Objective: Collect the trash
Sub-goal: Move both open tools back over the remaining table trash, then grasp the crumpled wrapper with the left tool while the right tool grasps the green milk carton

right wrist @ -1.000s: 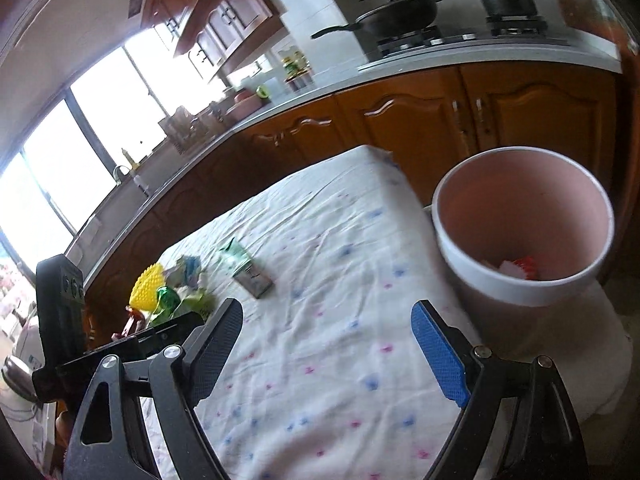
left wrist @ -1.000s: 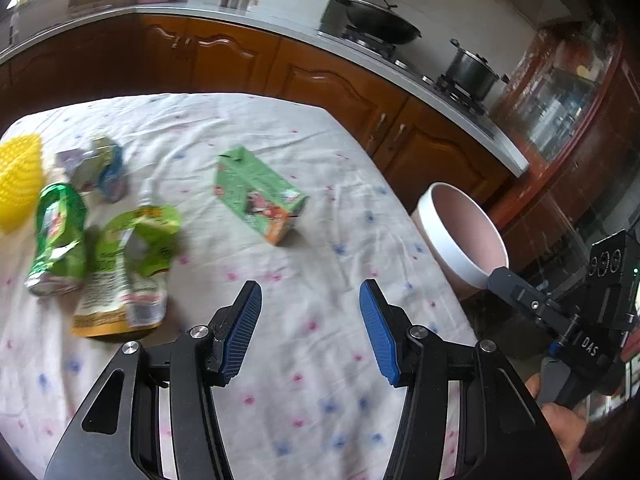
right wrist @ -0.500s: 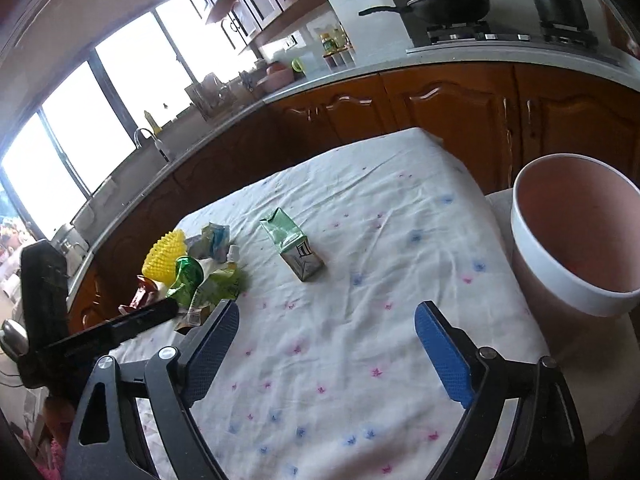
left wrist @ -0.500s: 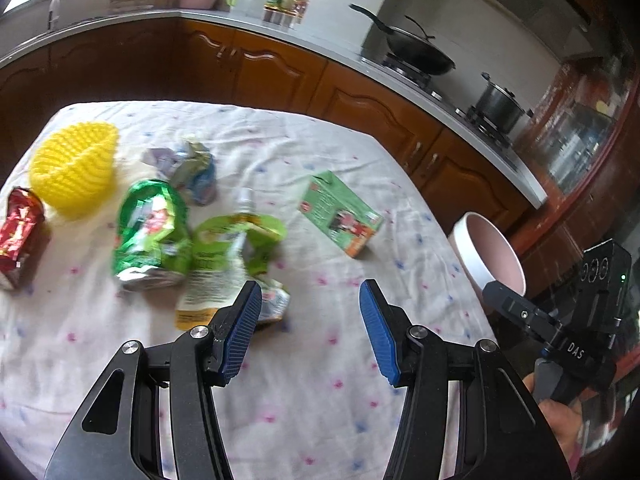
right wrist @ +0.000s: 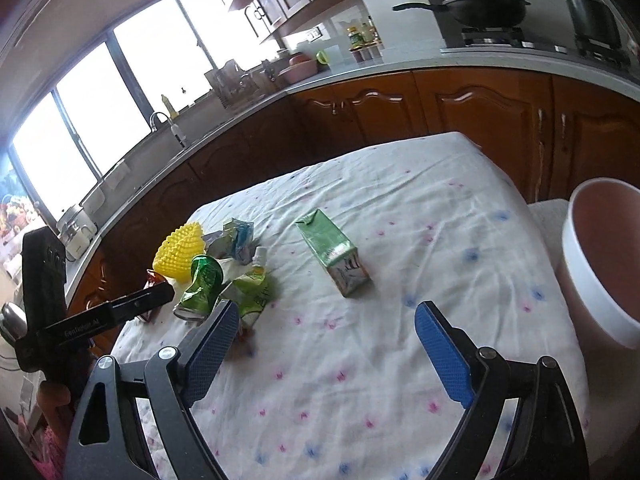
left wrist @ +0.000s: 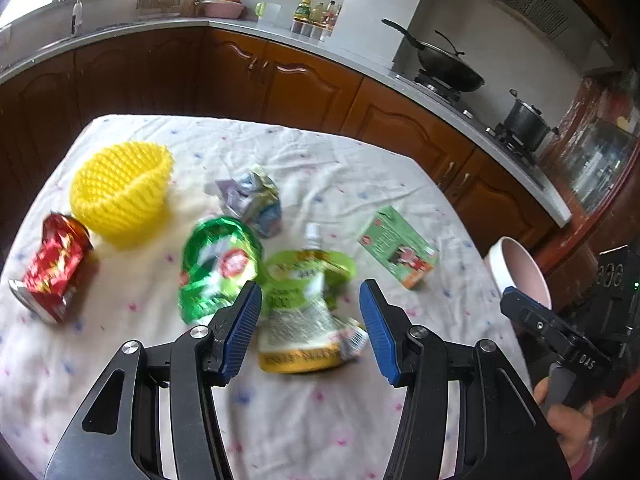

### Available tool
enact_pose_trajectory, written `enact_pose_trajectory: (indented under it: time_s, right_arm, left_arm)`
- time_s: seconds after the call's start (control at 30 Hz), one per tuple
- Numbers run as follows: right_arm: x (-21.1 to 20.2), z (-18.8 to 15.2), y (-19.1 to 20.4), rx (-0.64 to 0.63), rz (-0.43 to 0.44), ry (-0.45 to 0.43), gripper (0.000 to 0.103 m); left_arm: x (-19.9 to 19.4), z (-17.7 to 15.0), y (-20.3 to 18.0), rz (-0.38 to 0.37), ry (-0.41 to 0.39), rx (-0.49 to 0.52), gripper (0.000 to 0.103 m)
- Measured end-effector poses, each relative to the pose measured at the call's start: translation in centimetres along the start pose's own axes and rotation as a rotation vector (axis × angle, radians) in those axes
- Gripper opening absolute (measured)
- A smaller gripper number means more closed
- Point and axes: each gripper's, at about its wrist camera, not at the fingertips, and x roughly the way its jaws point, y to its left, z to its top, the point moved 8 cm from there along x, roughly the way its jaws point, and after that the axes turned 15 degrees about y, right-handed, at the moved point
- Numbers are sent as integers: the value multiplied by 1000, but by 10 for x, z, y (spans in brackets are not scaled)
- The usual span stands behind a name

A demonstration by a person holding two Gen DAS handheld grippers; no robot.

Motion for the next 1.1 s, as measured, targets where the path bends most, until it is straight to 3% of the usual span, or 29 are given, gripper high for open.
enact_pose_trajectory:
  time_s: [0.37,0.57,0.83,0.87,0.9,0.93,1.0,1.1]
  right_arm:
    - [30,35,4,-100,-42,46,91]
    - [51,50,6,-150,-55,74,91]
    - [90,56,3,-190,-82,148,90]
    - [93,55,2,-191,-83,155,86]
    - [95,55,1,-192,-85,159,76]
    - [98,54,0,-189,-88,166,69]
    - [102,52,-4,-181,-100,178,41]
    - [98,51,-7,-167,-99,163,33]
  left_arm:
    - [27,55,23,87,39,76,54]
    - [62,80,27,110,116,112,57]
    - [96,87,22,211,173,185,55]
    - [97,86,21,222,168,199,44]
    - [97,85,20,226,168,204,29]
    - [97,85,21,229,167,205,24]
    - [95,86,21,214,160,197,16]
    - [90,88,21,186,149,177,10]
